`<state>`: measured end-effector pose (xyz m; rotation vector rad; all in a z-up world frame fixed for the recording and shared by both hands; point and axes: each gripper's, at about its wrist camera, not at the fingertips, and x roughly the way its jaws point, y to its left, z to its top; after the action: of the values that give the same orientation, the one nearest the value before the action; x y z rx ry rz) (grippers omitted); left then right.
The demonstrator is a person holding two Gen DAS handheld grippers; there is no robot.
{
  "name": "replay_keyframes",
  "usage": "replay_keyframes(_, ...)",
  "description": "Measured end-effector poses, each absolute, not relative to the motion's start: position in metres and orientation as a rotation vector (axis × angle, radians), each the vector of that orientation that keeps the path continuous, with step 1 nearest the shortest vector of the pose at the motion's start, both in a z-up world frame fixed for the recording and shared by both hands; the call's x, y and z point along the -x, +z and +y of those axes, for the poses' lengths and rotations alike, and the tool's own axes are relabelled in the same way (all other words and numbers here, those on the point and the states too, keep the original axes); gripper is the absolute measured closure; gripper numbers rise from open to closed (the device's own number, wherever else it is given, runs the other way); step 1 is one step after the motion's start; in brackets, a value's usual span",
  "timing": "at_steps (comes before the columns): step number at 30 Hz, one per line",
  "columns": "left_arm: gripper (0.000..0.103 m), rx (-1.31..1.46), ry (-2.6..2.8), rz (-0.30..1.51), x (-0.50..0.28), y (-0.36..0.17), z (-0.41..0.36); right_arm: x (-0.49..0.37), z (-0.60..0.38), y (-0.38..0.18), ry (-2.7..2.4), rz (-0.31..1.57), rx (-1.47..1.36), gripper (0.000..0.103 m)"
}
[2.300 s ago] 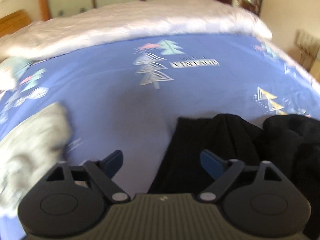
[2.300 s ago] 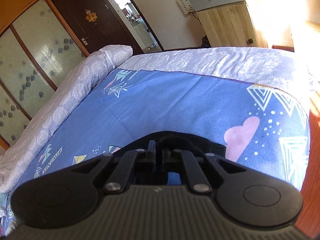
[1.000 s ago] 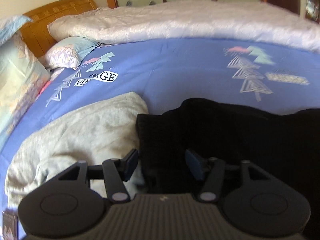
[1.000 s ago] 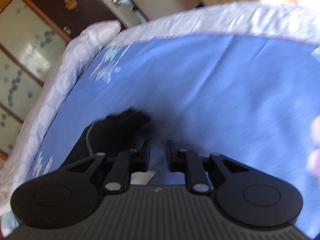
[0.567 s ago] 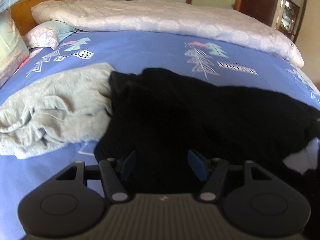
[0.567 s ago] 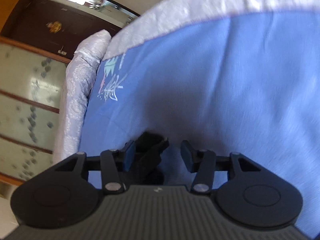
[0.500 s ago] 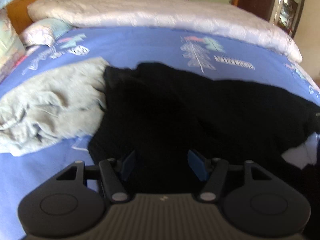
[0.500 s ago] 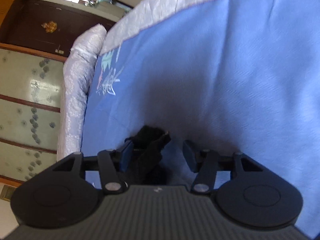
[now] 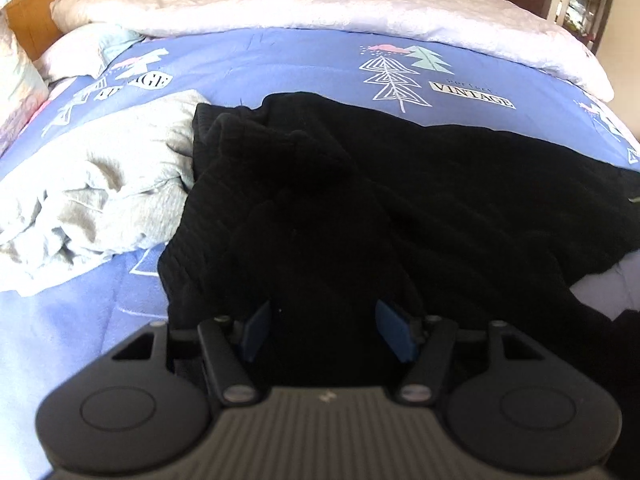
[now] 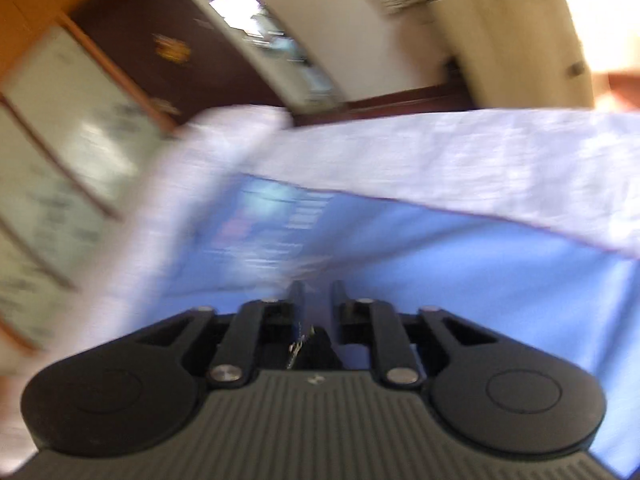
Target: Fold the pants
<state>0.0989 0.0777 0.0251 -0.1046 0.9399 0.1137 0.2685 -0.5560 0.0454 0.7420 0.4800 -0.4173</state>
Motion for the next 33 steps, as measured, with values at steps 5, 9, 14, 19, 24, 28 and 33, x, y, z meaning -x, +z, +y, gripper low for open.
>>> replay_keyframes(5,0.043,0.117,0.116,0.927,-0.077,0.04,0.09,-0.199,-0.568,0.024,-0.343,0.494,-0.909,0.07)
replay_keyframes(9,0.038,0.19,0.155,0.905,-0.049,0.052,0.117,-0.133,-0.552,0.027,-0.186,0.544,-0.91,0.06)
replay_keyframes(14,0.032,0.316,0.23,0.907,-0.016,0.054,0.156,-0.067,-0.514,0.02,-0.003,0.637,-0.893,0.049)
replay_keyframes(19,0.025,0.548,0.21,0.929,0.005,0.041,0.188,-0.015,-0.484,-0.004,0.056,0.699,-0.947,0.043)
replay_keyframes(24,0.016,0.653,0.154,0.945,-0.004,0.021,0.192,0.008,-0.473,-0.019,0.124,0.699,-1.081,0.044)
replay_keyframes(28,0.017,0.687,0.145,0.942,-0.023,0.004,0.186,0.0,-0.463,-0.013,0.169,0.746,-1.095,0.043)
replay_keyframes(33,0.092,0.623,0.173,0.95,-0.024,0.014,0.166,-0.028,-0.441,-0.013,0.152,0.803,-1.097,0.092)
